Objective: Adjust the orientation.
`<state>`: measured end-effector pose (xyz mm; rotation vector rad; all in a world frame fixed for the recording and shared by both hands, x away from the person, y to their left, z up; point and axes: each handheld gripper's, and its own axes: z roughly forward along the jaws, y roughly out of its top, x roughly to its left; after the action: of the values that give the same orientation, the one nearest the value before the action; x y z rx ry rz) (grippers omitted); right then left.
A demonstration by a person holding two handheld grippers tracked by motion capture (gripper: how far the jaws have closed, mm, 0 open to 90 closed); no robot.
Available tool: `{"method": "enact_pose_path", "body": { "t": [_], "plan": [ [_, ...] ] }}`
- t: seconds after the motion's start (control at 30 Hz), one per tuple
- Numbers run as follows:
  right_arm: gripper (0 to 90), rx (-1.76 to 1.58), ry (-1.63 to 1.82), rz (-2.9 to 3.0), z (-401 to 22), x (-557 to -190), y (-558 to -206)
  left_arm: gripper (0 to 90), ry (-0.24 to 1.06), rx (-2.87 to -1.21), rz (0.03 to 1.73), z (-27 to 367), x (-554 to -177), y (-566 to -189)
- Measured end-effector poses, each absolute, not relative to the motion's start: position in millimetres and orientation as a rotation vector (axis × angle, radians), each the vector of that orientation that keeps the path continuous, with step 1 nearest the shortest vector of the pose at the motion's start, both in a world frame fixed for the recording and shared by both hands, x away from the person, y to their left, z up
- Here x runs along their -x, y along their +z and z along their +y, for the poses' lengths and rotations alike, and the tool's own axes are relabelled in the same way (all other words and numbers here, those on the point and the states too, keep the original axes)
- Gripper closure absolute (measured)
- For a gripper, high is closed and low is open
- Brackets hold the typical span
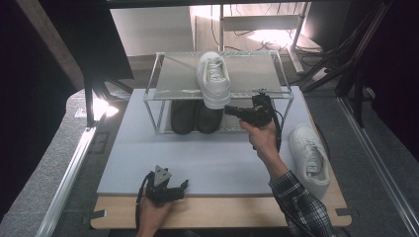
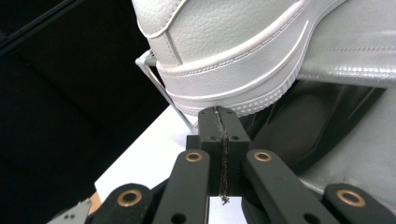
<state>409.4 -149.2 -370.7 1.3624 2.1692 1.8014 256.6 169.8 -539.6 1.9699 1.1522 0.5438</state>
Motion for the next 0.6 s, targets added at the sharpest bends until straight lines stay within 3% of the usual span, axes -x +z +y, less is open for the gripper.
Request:
{"method": "enact_pose_path", "body": {
  "t": [0.6],
  "plan": [
    [89.5,-1.396,1.755,2.165,-129,-432,-371,12.2,0.544,-1.97,1.152,170,-257,-540]
  ]
}}
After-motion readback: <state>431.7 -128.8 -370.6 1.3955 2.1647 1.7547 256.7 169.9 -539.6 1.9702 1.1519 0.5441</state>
